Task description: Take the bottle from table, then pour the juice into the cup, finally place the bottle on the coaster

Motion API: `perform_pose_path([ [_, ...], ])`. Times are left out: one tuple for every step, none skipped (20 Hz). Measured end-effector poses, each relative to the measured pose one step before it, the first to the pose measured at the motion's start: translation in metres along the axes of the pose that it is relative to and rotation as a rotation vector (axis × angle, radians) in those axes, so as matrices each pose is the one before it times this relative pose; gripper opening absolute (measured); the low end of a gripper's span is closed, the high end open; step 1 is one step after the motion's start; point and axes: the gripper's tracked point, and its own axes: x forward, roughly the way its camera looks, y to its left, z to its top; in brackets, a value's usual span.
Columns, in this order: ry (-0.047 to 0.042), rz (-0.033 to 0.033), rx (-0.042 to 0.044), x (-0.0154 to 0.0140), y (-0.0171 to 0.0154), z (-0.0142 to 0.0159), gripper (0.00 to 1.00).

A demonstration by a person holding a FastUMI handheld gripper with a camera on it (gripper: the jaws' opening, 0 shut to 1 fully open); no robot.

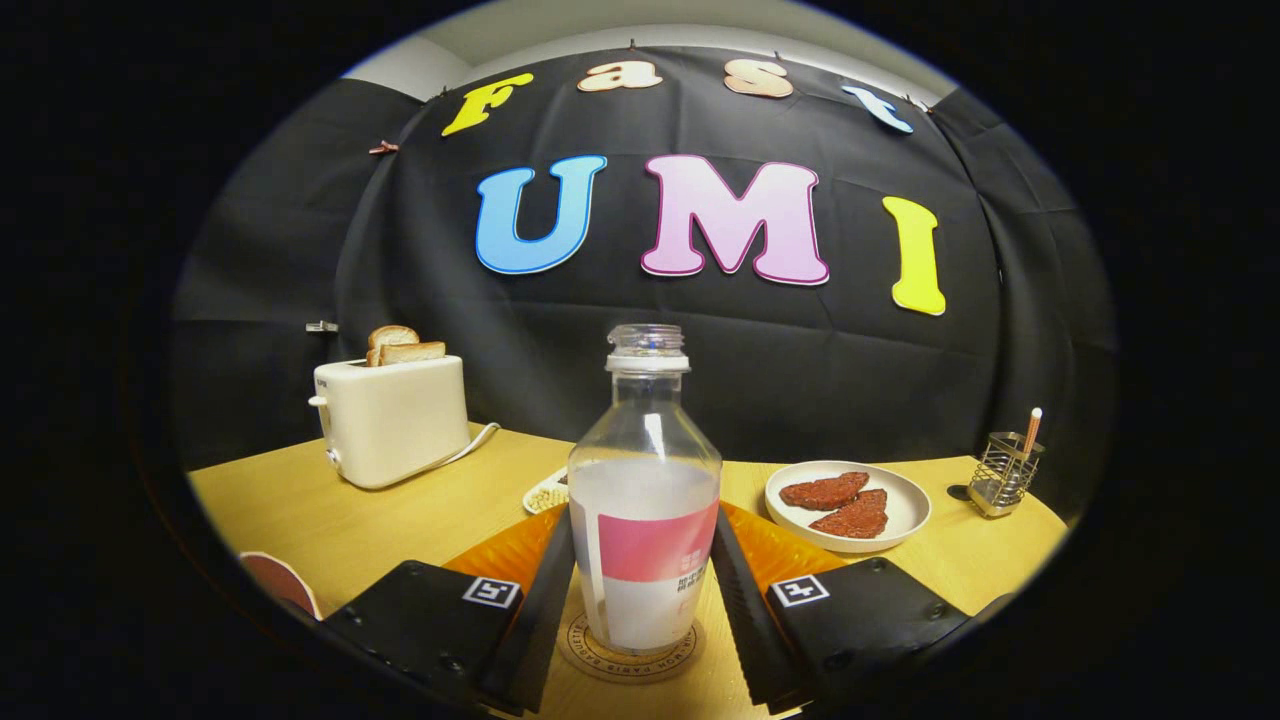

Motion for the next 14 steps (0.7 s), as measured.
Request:
perform_pose_path([
  [0.00649,0.00212,0.0071,-0.00064,0.00101,-0.00267,0.76],
  [0.00903,-0.00257,0.00226,-0.00061,-0.00064,-0.00324,0.76],
  [-0.00176,-0.00336,0.0038,-0.00165,-0.00137,-0.00162,0.77],
  [-0.00153,0.00021,0.00762,-0.00107,-0.00044,0.00131,0.79],
  [0.00289,-0.00176,0.00984,-0.00098,-0.00067,-0.00122,0.79],
  [0.00593,0.00162,0.01438,0.00003,-0.00056,-0.00041,0.83],
  [0.00835,-0.0015,0.01016,-0.00109,-0.00007,0.0012,0.92],
  [0.00917,-0.00816,0.00394,-0.00207,-0.0033,-0.00162,1.0],
  [0.00681,-0.00125,0.00582,0.00181,-0.00085,-0.00223,1.0],
  [0.00618,0.00141,0.00654,-0.00143,0.00055,0.00044,1.0],
  [0.00354,0.00083,0.00382,-0.00123,-0.00011,-0.00062,1.0],
  [-0.00011,-0.0005,-0.00273,-0.00067,-0.00019,0.00096,0.99],
  [-0.00227,0.0009,-0.00701,-0.00234,0.00039,0.00218,1.0],
  [-0.00167,0.00266,-0.0088,-0.00085,0.00129,0.00154,1.0],
])
